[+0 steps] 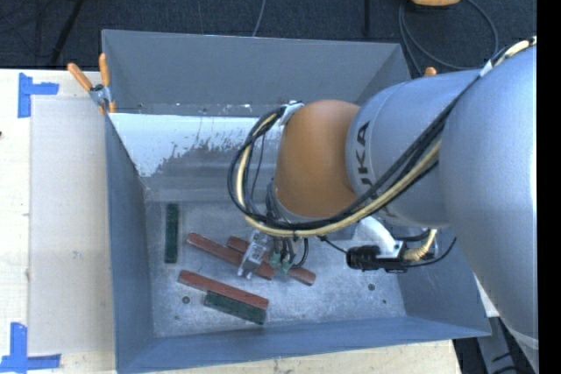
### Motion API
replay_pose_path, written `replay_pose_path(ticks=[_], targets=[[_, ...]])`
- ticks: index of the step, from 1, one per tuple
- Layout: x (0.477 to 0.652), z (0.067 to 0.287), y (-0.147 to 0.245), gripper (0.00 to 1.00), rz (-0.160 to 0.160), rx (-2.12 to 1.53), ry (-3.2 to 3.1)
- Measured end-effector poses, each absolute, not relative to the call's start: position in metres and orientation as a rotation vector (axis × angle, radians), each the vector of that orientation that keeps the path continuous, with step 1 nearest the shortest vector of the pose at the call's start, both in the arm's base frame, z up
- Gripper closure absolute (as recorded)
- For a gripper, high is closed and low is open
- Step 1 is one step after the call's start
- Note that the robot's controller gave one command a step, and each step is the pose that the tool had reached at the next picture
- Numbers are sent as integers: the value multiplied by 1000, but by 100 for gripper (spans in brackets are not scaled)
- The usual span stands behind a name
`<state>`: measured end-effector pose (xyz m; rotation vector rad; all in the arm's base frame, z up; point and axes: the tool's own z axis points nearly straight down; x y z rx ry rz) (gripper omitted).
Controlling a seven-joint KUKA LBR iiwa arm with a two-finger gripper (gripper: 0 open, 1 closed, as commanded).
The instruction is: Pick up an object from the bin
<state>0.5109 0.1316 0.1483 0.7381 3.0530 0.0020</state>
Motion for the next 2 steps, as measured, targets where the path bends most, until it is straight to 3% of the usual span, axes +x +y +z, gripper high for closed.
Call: replay_pose_path(ticks=[2], targets=[[510, 155, 131, 100, 0, 738, 3056]])
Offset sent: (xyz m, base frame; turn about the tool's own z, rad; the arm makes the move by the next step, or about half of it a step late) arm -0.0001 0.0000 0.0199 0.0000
